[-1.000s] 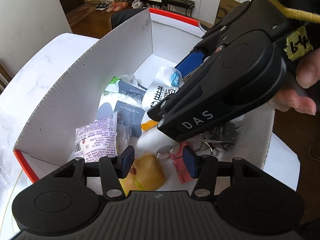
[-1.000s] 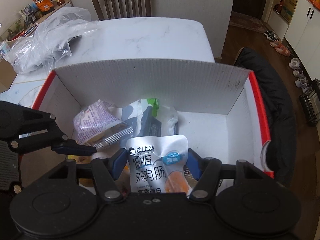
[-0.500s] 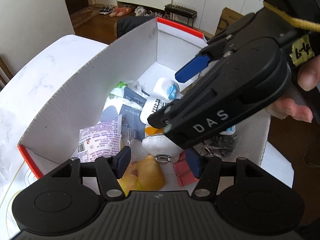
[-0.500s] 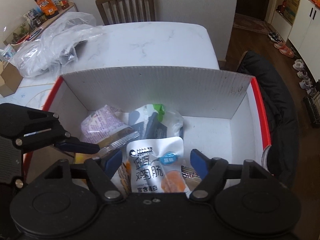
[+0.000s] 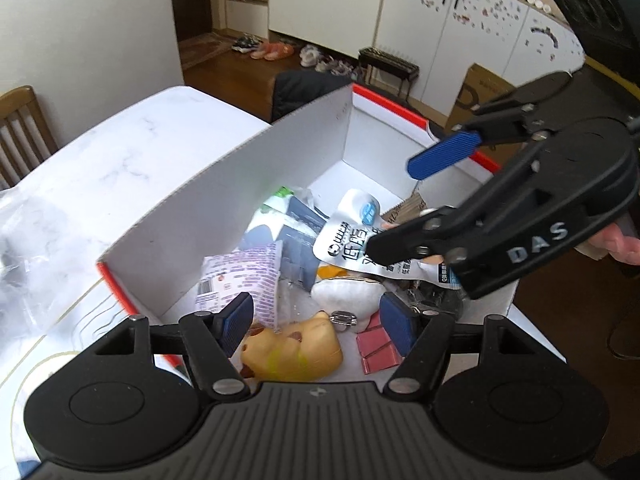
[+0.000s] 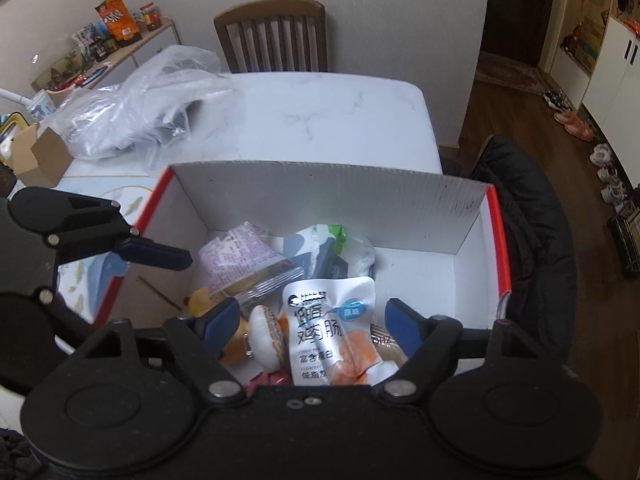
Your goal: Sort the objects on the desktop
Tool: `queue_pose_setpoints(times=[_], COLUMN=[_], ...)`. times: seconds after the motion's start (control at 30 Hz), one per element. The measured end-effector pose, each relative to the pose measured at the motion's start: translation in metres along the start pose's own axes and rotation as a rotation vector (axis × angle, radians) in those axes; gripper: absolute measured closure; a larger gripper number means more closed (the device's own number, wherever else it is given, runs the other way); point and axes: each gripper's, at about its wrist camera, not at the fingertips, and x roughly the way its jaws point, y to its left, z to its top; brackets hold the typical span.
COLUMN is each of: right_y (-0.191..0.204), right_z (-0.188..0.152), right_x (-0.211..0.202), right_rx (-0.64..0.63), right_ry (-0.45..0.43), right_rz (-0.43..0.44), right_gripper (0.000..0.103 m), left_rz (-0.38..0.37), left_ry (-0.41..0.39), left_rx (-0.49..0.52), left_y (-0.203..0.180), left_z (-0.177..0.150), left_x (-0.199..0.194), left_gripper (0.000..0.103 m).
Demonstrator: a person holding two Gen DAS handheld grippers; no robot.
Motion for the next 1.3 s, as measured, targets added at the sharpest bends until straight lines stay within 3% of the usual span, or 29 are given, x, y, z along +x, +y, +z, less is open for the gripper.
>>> queue_pose_setpoints(times=[0.63, 0.73, 1.07, 1.2, 1.3], right_y=[0.036, 0.043, 0.054, 0.055, 0.056], right_z=[-0.025, -0.031, -0.051, -0.057, -0.062], right_x=[-0.046, -0.048, -0.062, -0.068, -0.071], right_rx=[-0.047, -0.042, -0.024, -0.003, 0.013], right_ry=[-0.062, -0.068, -0.135, -0.174, -0.203], right_rz=[0.038, 0.039, 0.027, 0.012, -0.005], right_gripper=[0.017, 0.016, 0.009, 0.007, 0.006], left_rz=[0.012, 0.017, 0.028, 0.04, 0.061], left_ry=[-0.08, -0.087, -0.098, -0.118, -0.136], left_rx=[-0.111, -0.12, -0.134, -0.159, -0.172], left_y=[0.002, 0.001, -0.006, -0.006, -0.006], left_z=[-0.028, -0.033, -0.052, -0.059, -0.063], left_x=[-0.061, -0.067, -0.079, -0.085, -0.09], left_gripper=[0.034, 0.024, 0.016, 0.0, 0.0])
